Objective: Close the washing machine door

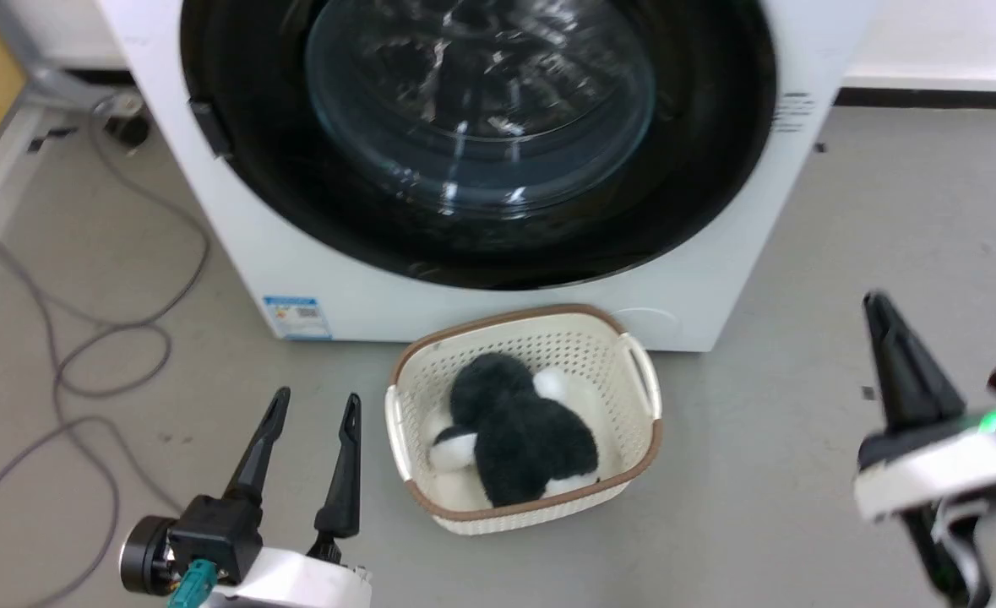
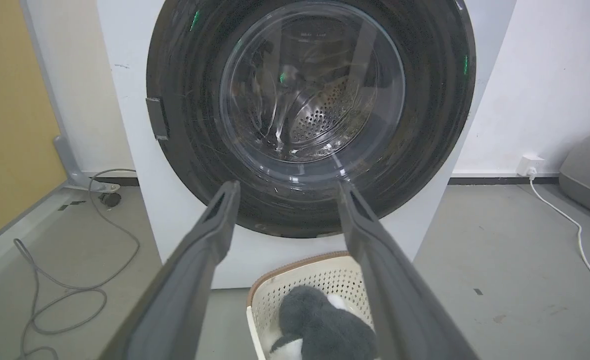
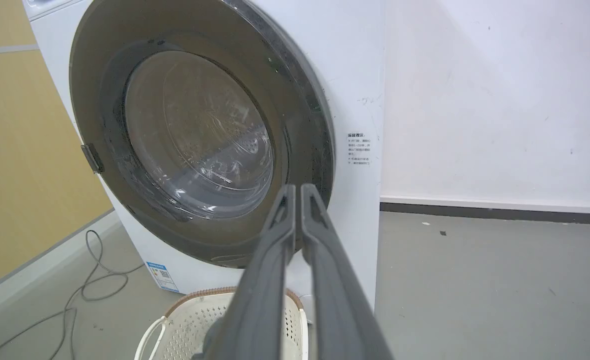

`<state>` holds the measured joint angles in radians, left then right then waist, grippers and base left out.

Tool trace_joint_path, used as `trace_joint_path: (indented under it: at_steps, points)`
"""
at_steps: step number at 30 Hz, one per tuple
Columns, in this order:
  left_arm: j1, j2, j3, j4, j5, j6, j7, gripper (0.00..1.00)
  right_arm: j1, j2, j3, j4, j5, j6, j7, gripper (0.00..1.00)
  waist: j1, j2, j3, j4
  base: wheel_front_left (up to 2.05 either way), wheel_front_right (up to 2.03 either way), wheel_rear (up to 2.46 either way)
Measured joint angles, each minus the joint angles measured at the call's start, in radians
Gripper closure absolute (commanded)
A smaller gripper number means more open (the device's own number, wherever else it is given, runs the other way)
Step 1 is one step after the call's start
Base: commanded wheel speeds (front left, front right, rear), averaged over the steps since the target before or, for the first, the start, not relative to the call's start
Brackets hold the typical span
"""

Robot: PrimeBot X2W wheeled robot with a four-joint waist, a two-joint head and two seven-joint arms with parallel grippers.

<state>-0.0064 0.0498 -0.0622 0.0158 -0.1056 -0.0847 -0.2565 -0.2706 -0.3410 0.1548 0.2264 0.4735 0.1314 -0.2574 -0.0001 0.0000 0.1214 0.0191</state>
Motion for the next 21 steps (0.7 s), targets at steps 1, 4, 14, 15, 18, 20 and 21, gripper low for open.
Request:
trace_joint_path:
  at_steps: [1,4,14,15,18,20,21]
  points:
    - [0.004,0.000,0.001,0.003,0.000,0.002,0.000,0.00,0.030,0.022,-0.021,-0.022,-0.033,0.000,0.000,0.00,0.0000,0.0000,-0.006,-0.008,0.00,0.00,0.00]
    - [0.012,0.000,-0.001,0.014,0.005,0.002,0.000,0.00,0.110,0.088,-0.071,-0.077,-0.104,0.000,0.007,0.00,0.0000,0.0000,-0.025,-0.024,0.00,0.00,0.00]
    - [0.052,0.000,-0.013,0.046,0.010,0.004,0.000,0.00,0.260,0.203,-0.133,-0.144,-0.199,0.000,0.034,0.00,-0.0001,0.0000,-0.066,-0.037,0.00,0.00,0.00]
    - [0.057,0.000,-0.014,0.047,0.010,0.004,0.000,0.00,0.267,0.205,-0.135,-0.143,-0.202,0.000,0.034,0.00,-0.0001,0.0000,-0.066,-0.036,0.00,0.00,0.00]
    - [0.059,0.000,-0.017,0.050,0.010,0.009,0.000,0.00,0.282,0.215,-0.140,-0.144,-0.203,0.000,0.032,0.00,0.0000,0.0000,-0.070,-0.031,0.00,0.00,0.00]
    - [0.060,0.000,-0.016,0.052,0.010,0.012,0.000,0.00,0.288,0.217,-0.142,-0.143,-0.208,0.000,0.031,0.00,0.0000,0.0000,-0.071,-0.028,0.00,0.00,0.00]
    - [0.060,0.000,-0.015,0.052,0.010,0.013,0.000,0.00,0.290,0.218,-0.143,-0.143,-0.209,0.000,0.030,0.00,0.0000,0.0000,-0.071,-0.026,0.00,0.00,0.00]
